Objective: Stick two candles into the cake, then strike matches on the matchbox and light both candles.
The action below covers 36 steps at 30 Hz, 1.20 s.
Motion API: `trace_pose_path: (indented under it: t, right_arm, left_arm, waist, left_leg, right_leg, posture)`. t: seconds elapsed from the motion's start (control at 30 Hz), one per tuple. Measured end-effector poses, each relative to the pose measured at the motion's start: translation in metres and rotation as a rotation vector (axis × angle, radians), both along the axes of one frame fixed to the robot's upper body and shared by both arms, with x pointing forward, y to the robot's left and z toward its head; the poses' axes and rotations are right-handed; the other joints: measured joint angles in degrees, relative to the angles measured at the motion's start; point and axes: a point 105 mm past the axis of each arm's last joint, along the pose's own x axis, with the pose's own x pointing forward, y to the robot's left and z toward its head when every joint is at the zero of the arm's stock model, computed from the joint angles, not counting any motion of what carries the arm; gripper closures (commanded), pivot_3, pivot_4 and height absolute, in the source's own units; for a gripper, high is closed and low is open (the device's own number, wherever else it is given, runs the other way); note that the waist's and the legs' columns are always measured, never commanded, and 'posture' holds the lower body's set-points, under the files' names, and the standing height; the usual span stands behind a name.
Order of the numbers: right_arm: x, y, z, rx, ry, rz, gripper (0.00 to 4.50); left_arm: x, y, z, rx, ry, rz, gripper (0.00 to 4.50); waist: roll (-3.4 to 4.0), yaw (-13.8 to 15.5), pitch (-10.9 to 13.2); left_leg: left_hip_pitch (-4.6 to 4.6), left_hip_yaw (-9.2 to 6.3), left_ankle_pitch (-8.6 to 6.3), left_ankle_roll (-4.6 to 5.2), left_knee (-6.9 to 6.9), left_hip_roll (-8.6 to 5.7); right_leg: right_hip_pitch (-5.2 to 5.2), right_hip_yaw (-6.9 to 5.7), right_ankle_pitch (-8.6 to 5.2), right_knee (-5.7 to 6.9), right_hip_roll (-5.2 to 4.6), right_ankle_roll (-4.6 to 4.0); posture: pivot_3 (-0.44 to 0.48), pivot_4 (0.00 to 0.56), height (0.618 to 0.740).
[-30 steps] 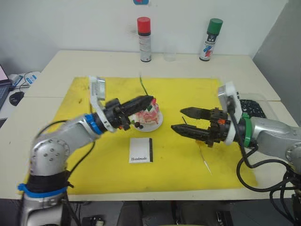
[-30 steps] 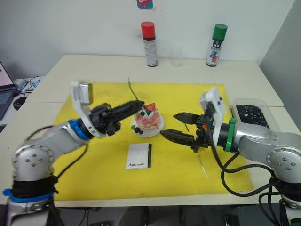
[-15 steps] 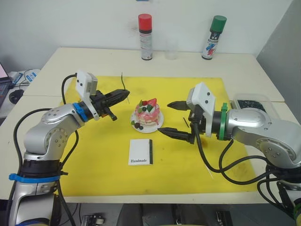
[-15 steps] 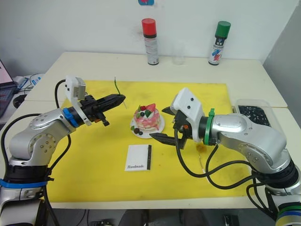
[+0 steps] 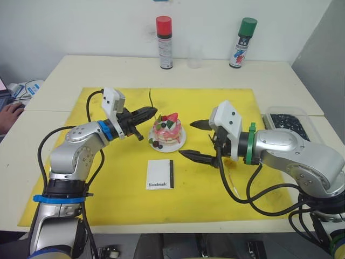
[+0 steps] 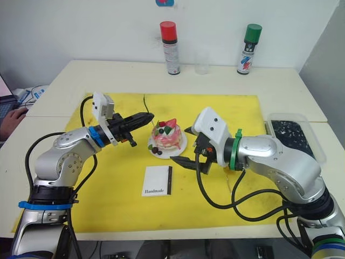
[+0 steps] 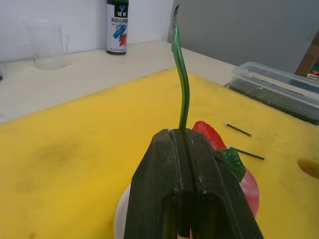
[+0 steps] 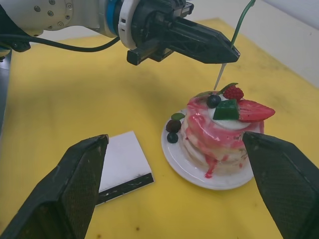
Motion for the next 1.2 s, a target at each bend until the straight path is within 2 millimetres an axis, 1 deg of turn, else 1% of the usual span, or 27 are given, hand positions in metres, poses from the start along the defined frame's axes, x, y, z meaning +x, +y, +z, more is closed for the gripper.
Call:
trace_pose_path:
  t: [0.37,0.57,0.7,0.83,1.2]
  right_arm:
    - [0.0,-0.001,-0.004,-0.012,0.011,-0.004,0.03]
    - [-0.003,0.0,-0.004,-0.015,0.011,0.002,0.03]
    - [-0.003,-0.001,-0.006,-0.016,0.017,0.002,0.03]
    - [-0.003,-0.001,-0.006,-0.017,0.019,0.005,0.03]
    - [-0.004,0.0,-0.007,-0.02,0.03,0.006,0.03]
  left_arm:
    - [0.001,-0.002,-0.005,0.019,-0.012,-0.008,4.5]
    - [0.001,0.001,-0.003,0.009,-0.014,0.001,4.5]
    - [0.002,0.007,0.0,-0.003,-0.012,0.021,4.5]
    - [0.003,0.01,-0.004,-0.008,0.002,0.029,4.5]
    - [0.003,0.005,-0.007,-0.027,0.01,0.018,4.5]
  waist:
    - [0.0,-0.01,0.0]
    - [0.0,-0.02,0.0]
    - [0.0,-0.04,0.0]
    - [0.0,-0.03,0.0]
    - [0.0,-0.03,0.0]
  left_leg:
    - [0.0,-0.01,0.0,0.0,0.01,0.0]
    - [0.01,-0.03,0.0,0.0,0.01,0.0]
    - [0.01,-0.04,0.0,0.0,0.02,0.0]
    - [0.01,-0.04,0.0,0.0,0.03,-0.01]
    - [0.02,-0.07,0.01,0.0,0.05,-0.01]
  right_leg:
    - [0.02,-0.01,0.0,0.02,0.0,0.0]
    - [0.02,-0.02,0.0,0.03,0.0,0.0]
    - [0.02,-0.03,0.0,0.05,0.0,0.0]
    - [0.05,-0.03,0.01,0.05,0.0,0.0]
    - [0.07,-0.05,0.01,0.06,0.0,0.0]
  posture:
    - [0.0,0.15,0.74]
    - [0.0,0.15,0.74]
    - [0.0,0.15,0.74]
    - [0.0,0.15,0.74]
    - [0.0,0.15,0.74]
